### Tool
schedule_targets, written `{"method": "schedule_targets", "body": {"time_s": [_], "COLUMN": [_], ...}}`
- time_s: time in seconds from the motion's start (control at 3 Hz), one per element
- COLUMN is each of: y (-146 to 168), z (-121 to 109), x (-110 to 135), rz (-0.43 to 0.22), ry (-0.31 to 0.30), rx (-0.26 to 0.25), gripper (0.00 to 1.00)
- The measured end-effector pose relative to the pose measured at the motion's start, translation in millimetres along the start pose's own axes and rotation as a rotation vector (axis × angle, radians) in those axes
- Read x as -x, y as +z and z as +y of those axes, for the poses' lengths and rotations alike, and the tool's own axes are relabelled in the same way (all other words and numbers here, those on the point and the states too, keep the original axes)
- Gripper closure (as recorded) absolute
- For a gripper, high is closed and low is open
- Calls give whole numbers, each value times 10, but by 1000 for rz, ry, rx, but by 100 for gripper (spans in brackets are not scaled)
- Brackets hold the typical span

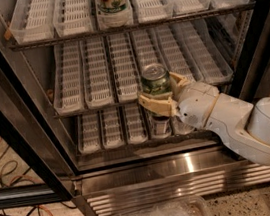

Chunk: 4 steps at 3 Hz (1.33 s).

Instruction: Pick green can from middle shelf of fridge

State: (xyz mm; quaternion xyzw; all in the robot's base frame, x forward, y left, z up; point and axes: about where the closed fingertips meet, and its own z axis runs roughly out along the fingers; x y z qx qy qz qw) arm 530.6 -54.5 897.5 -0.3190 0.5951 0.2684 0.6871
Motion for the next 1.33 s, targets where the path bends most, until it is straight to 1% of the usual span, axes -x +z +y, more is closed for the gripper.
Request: {"method": "schedule_targets", "body": {"time_s": [0.67, 1.0, 1.33], "y": [-277, -616, -615], "z": [133, 224, 224], "x": [104, 261, 261], "rz": [28, 13, 13], "ry": [-9, -2, -2], "rx": [76, 115, 115], "gripper": [100, 100, 100]}}
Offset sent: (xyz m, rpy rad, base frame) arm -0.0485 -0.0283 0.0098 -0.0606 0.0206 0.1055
